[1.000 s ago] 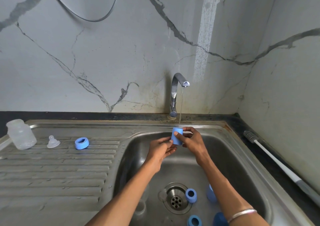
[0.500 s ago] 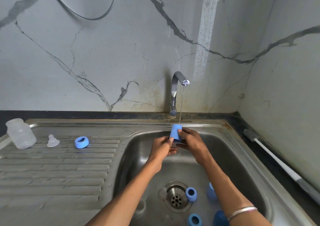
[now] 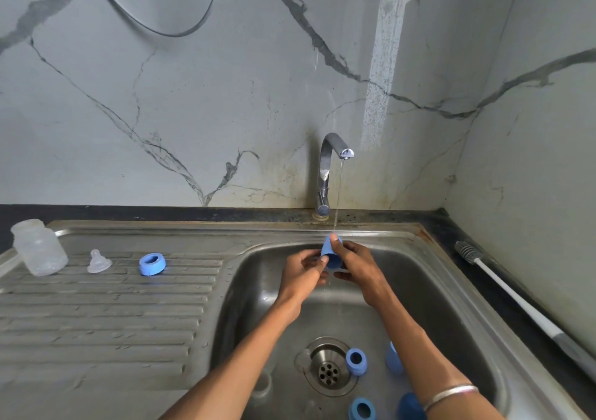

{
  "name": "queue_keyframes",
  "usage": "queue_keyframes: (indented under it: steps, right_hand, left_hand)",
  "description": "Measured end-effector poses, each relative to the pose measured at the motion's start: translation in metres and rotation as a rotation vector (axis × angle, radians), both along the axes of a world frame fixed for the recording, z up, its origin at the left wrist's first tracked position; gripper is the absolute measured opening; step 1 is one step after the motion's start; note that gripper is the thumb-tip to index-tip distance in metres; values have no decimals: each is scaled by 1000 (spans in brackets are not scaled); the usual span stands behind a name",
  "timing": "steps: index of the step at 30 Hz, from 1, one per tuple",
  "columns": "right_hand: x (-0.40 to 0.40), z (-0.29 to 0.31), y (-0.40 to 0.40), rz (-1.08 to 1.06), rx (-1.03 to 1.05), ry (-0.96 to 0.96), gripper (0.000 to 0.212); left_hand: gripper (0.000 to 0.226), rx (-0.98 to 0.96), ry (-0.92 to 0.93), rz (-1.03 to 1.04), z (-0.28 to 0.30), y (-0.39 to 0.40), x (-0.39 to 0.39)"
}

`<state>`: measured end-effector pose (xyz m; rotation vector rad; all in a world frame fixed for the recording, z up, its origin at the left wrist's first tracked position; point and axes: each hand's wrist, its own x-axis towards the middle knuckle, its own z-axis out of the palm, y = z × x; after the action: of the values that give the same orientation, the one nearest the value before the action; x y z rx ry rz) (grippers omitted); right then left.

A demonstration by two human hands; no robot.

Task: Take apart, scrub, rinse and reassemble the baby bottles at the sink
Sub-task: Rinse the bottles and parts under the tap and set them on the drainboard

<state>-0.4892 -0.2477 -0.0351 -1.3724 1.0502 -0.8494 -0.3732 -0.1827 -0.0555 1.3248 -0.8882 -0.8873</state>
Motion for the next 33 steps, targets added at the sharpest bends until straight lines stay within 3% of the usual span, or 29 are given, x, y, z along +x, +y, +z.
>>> queue_keyframes:
  steps: [5,10,15,19,24,33]
  right_hand:
    - [0,0,-4,-5,181,-192,35]
    - [-3,-2,-10,-99,339,-339,33]
    - [-3,-8,-13,-115,366,-495,39]
    - [-3,-13,-16,-56,285,-438,44]
    - [-8,-12,-16,-46,221,-353,30]
    - [-17,-14,-22,60,-64,-59,41]
  left_hand:
    - [16,-30,-88,44,-3,-2,1]
    - [26,-87,17,31,0,-4,-3]
    - [39,-113,37,18,1,-5,0]
    - [51,-94,25,0,4,-3,0]
    - [54,-57,-29,-17,3,-6,-3]
    - [60,-45,-167,-72,4,-2,-3]
